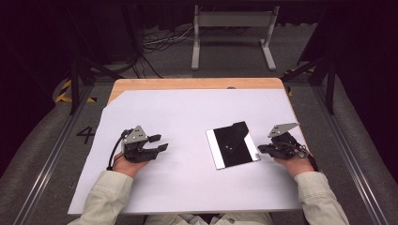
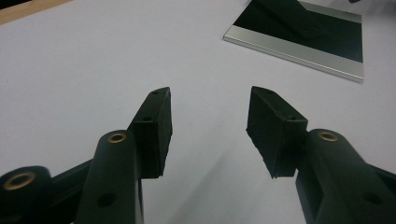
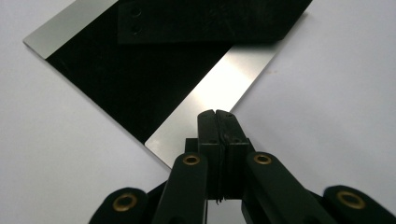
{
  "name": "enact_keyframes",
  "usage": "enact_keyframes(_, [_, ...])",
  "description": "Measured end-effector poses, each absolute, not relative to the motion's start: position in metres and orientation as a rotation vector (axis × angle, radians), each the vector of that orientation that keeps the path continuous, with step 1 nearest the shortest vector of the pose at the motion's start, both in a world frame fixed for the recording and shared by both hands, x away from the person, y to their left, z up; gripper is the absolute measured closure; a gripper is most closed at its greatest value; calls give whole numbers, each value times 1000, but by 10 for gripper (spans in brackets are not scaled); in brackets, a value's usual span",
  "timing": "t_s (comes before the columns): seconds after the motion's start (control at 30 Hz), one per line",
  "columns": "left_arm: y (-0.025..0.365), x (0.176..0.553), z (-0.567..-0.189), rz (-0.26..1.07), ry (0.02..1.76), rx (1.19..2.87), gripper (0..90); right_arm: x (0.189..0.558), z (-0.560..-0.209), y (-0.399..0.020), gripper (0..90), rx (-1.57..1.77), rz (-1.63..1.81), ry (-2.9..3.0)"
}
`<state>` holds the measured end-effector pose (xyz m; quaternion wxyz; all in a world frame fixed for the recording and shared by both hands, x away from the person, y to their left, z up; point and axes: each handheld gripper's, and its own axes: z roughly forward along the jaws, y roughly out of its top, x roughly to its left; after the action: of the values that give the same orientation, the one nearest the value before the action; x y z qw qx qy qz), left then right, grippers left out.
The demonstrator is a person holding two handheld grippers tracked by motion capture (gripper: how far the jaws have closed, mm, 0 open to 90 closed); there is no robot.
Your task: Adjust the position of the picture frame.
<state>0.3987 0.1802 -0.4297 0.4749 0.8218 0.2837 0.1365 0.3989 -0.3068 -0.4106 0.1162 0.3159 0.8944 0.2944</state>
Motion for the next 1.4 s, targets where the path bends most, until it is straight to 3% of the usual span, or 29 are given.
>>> enact_keyframes(0.8, [176,401,-433,325,695,2025,491,397,-422,-305,900,933,835,2717])
enact_keyframes(1.4, [170,402,-434,317,680,2037,489,385,-423,-265,900,698,919,2874])
